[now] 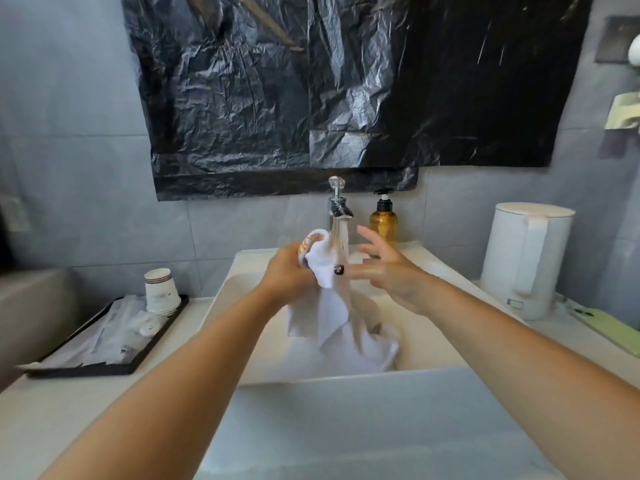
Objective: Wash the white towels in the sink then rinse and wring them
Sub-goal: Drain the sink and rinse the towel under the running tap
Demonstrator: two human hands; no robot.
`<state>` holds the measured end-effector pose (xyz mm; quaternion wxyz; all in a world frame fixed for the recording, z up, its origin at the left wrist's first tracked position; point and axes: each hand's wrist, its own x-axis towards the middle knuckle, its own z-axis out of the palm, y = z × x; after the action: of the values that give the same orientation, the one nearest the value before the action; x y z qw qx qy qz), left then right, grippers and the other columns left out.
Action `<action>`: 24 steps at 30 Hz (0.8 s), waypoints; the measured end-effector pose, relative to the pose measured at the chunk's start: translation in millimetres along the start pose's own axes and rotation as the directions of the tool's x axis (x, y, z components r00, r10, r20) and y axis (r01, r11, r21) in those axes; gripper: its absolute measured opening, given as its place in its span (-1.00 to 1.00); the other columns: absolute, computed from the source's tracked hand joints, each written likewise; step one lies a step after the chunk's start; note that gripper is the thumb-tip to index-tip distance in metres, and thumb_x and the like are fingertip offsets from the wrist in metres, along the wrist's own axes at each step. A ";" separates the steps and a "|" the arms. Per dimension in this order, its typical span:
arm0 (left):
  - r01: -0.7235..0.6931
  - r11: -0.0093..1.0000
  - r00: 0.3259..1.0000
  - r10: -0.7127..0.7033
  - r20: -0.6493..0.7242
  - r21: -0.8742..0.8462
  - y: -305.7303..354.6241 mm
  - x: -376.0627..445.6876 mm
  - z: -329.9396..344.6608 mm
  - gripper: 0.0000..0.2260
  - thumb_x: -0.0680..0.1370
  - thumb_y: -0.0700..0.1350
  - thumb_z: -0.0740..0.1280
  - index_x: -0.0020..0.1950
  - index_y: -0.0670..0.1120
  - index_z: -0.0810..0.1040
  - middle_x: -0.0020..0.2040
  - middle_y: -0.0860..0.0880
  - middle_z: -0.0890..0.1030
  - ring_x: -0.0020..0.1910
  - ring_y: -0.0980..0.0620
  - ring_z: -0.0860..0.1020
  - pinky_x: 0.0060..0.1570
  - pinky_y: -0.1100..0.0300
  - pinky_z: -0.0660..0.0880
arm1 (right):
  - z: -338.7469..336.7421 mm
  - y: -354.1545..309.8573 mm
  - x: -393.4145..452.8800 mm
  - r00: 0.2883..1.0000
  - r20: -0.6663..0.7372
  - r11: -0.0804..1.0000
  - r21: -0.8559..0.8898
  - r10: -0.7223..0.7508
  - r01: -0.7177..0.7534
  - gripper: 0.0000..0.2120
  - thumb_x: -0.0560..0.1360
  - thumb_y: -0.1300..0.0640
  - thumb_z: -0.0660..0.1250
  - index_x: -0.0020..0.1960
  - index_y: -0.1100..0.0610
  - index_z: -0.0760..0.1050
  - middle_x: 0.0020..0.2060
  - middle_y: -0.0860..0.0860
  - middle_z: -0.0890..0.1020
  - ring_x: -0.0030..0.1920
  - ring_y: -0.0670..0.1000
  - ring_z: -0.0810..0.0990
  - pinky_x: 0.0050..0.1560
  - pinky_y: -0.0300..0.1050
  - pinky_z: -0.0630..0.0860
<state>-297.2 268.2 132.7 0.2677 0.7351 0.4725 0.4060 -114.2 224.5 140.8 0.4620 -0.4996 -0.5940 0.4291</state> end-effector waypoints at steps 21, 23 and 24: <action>0.331 0.777 0.903 -0.426 0.060 0.535 -26.3 -20.4 -13.7 -0.09 0.41 0.22 0.47 0.55 -0.20 0.14 0.41 -0.17 0.39 0.34 -0.15 0.41 0.22 0.06 0.41 | -43.9 -34.5 15.2 0.909 -0.382 0.823 -0.562 -0.166 -0.085 -0.88 0.42 0.17 0.35 -0.25 0.20 0.52 -0.31 0.07 0.46 -0.24 0.05 0.40 -0.20 -0.12 0.30; 0.109 0.917 0.951 -0.209 0.229 0.384 -10.9 -13.7 -1.5 0.06 0.32 0.18 0.56 0.61 -0.10 0.01 0.55 -0.11 0.21 0.50 -0.13 0.26 0.41 0.04 0.30 | -18.4 -58.0 11.5 0.919 -0.248 0.684 -0.729 -0.308 0.033 -0.93 0.40 0.17 0.39 -0.21 0.17 0.62 -0.24 0.03 0.61 -0.15 0.05 0.54 -0.18 -0.15 0.39; 0.027 0.975 0.949 -0.095 0.299 0.221 -4.0 -10.1 3.2 0.04 0.26 0.17 0.59 0.59 -0.05 0.11 0.51 -0.03 0.28 0.48 -0.09 0.31 0.41 0.02 0.33 | -4.0 -66.6 8.8 0.913 -0.177 0.631 -0.769 -0.366 0.104 -0.93 0.39 0.18 0.40 -0.18 0.16 0.64 -0.20 0.03 0.65 -0.10 0.05 0.58 -0.18 -0.16 0.41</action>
<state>-298.6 260.6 124.4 0.2698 0.7989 0.4885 0.2244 -124.0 224.6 207.3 0.3586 -0.6232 -0.6950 -0.0026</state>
